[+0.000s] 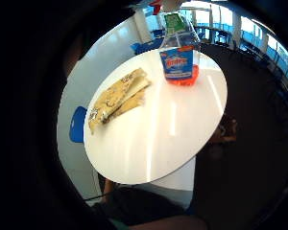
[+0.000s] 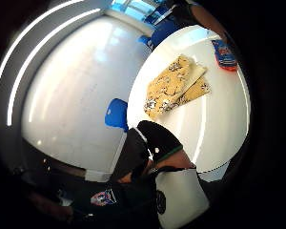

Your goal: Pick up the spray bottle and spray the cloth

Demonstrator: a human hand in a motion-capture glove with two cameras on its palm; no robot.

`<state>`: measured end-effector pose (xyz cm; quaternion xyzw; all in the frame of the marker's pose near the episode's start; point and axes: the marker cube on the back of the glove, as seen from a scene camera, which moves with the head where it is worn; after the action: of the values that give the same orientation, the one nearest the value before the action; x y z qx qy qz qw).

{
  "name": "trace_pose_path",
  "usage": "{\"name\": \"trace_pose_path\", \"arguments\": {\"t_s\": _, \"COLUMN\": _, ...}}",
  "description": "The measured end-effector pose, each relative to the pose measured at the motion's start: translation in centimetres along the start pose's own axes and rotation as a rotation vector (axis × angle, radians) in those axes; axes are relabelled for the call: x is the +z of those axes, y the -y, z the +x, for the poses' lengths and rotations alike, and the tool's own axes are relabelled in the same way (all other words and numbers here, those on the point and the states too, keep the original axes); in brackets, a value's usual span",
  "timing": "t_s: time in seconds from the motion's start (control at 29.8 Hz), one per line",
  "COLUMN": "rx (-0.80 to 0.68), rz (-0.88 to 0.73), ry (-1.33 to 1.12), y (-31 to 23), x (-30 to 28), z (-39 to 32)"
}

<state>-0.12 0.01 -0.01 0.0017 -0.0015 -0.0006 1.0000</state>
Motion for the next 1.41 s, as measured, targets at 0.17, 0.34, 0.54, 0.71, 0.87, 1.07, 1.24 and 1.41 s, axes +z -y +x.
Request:
{"name": "trace_pose_path", "arguments": {"t_s": 0.17, "rx": -0.013, "rz": 0.01, "ry": -0.013, "y": 0.2, "x": -0.2, "z": -0.2}}
{"name": "trace_pose_path", "arguments": {"t_s": 0.34, "rx": -0.015, "rz": 0.017, "ry": -0.017, "y": 0.4, "x": -0.4, "z": -0.2}}
{"name": "trace_pose_path", "arguments": {"t_s": 0.54, "rx": -0.01, "rz": 0.028, "ry": -0.025, "y": 0.6, "x": -0.8, "z": 0.1}}
{"name": "trace_pose_path", "arguments": {"t_s": 0.71, "rx": -0.006, "rz": 0.047, "ry": -0.024, "y": 0.8, "x": -1.7, "z": 0.4}}
{"name": "trace_pose_path", "arguments": {"t_s": 0.87, "rx": -0.009, "rz": 0.055, "ry": -0.029, "y": 0.9, "x": -1.8, "z": 0.3}}
{"name": "trace_pose_path", "arguments": {"t_s": 1.07, "rx": -0.002, "rz": 0.063, "ry": -0.025, "y": 1.1, "x": -1.9, "z": 0.4}}
{"name": "trace_pose_path", "arguments": {"t_s": 1.24, "rx": 0.004, "rz": 0.054, "ry": -0.011, "y": 1.5, "x": -1.8, "z": 1.1}}
{"name": "trace_pose_path", "arguments": {"t_s": 1.41, "rx": 0.016, "rz": 0.083, "ry": 0.001, "y": 2.3, "x": -2.1, "z": 1.9}}
